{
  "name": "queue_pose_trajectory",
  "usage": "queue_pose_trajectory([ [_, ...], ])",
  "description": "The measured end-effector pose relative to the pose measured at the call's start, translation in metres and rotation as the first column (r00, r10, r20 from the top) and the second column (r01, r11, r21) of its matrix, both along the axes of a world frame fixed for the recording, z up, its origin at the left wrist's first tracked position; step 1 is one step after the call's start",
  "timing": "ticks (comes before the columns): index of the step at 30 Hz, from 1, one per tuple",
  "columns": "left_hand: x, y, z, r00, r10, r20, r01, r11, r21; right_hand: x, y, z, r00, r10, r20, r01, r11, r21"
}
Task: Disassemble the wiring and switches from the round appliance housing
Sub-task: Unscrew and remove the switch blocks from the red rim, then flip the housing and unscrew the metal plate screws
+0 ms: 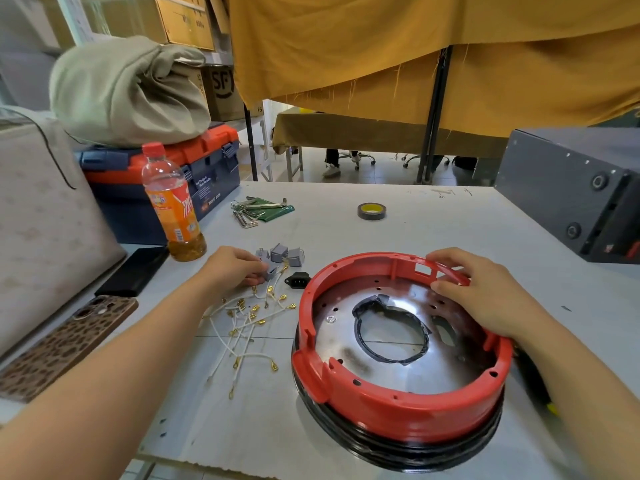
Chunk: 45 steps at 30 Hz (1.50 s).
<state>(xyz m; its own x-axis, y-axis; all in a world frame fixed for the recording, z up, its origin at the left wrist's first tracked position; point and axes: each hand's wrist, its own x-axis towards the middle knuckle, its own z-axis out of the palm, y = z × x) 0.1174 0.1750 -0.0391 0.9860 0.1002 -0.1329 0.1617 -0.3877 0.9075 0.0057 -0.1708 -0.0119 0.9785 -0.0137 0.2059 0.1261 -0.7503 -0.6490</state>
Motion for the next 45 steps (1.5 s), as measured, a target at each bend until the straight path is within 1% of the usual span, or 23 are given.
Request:
queue_pose_trajectory([
  [3,0.004,-0.004,-0.003,0.999,0.032,0.000,-0.032,0.999,0.022,0.000,0.001,0.001,1.000,0.000,-0.007,0.000,1.000,0.007],
  [11,0.008,-0.010,-0.006,0.991,0.129,0.021,-0.128,0.992,-0.014,0.000,0.001,0.001,1.000,-0.003,-0.019,0.003,1.000,-0.011],
  [12,0.006,-0.012,-0.004,0.992,0.122,0.027,-0.122,0.992,0.021,0.000,0.001,0.001,1.000,-0.010,-0.020,0.009,1.000,-0.018],
  [13,0.003,-0.014,-0.001,0.992,0.114,0.052,-0.119,0.988,0.098,0.001,0.000,0.000,1.000,-0.019,-0.022,0.018,1.000,-0.025],
  [15,-0.008,-0.022,0.008,0.984,0.081,0.159,-0.128,0.943,0.306,0.002,0.000,-0.001,0.999,-0.043,-0.026,0.042,0.998,-0.043],
  [16,-0.015,-0.028,0.015,0.976,0.046,0.215,-0.122,0.927,0.354,0.003,0.001,-0.002,0.998,-0.056,-0.029,0.055,0.998,-0.041],
  [17,-0.023,-0.035,0.022,0.970,-0.015,0.243,-0.076,0.929,0.363,0.003,0.000,-0.002,0.997,-0.070,-0.030,0.070,0.997,-0.028],
  [19,-0.043,-0.052,0.037,0.958,-0.187,0.218,0.106,0.935,0.338,0.004,0.000,-0.002,0.995,-0.096,-0.034,0.097,0.995,0.036],
  [20,-0.053,-0.062,0.045,0.943,-0.283,0.174,0.203,0.906,0.370,0.003,-0.001,-0.002,0.994,-0.105,-0.042,0.108,0.991,0.082],
  [22,-0.067,-0.077,0.054,0.901,-0.427,0.074,0.313,0.759,0.571,-0.001,-0.003,-0.002,0.992,-0.097,-0.076,0.111,0.972,0.205],
  [23,-0.070,-0.083,0.055,0.892,-0.449,0.055,0.296,0.671,0.680,-0.004,-0.005,-0.002,0.992,-0.086,-0.088,0.107,0.959,0.262],
  [24,-0.072,-0.088,0.056,0.891,-0.448,0.067,0.253,0.614,0.748,-0.007,-0.006,-0.002,0.993,-0.071,-0.095,0.097,0.948,0.302],
  [25,-0.074,-0.092,0.057,0.894,-0.439,0.089,0.217,0.599,0.771,-0.010,-0.007,-0.003,0.994,-0.054,-0.095,0.083,0.939,0.334],
  [30,-0.082,-0.094,0.054,0.907,-0.393,0.149,0.196,0.708,0.678,-0.029,-0.012,-0.002,0.997,-0.011,-0.082,0.051,0.866,0.498],
  [32,-0.085,-0.091,0.053,0.912,-0.356,0.202,0.163,0.769,0.617,-0.034,-0.013,0.001,0.998,-0.065,-0.005,0.056,0.817,0.574],
  [34,-0.087,-0.089,0.051,0.909,-0.318,0.269,0.128,0.828,0.546,-0.038,-0.012,0.007,0.978,-0.179,0.110,0.062,0.746,0.662],
  [35,-0.088,-0.088,0.051,0.912,-0.285,0.296,0.116,0.870,0.480,-0.039,-0.012,0.010,0.966,-0.212,0.149,0.046,0.707,0.706],
  [37,-0.091,-0.087,0.051,0.936,-0.194,0.295,0.109,0.954,0.281,-0.043,-0.010,0.013,0.972,-0.169,0.160,-0.019,0.628,0.778],
  [38,-0.092,-0.087,0.051,0.949,-0.165,0.267,0.119,0.977,0.179,-0.045,-0.008,0.013,0.984,-0.110,0.138,-0.049,0.579,0.814],
  [40,-0.096,-0.092,0.050,0.964,-0.184,0.191,0.182,0.983,0.030,-0.045,-0.005,0.013,0.994,-0.007,0.105,-0.089,0.486,0.869],
  [41,-0.099,-0.097,0.048,0.965,-0.208,0.163,0.215,0.976,-0.026,-0.044,-0.003,0.013,0.993,0.011,0.118,-0.108,0.495,0.862],
  [43,-0.107,-0.108,0.045,0.958,-0.255,0.130,0.269,0.958,-0.103,-0.041,0.002,0.012,0.991,0.023,0.132,-0.121,0.583,0.803],
  [45,-0.113,-0.117,0.040,0.943,-0.314,0.108,0.330,0.924,-0.192,-0.039,0.005,0.009,0.997,0.009,0.074,-0.063,0.623,0.780],
])
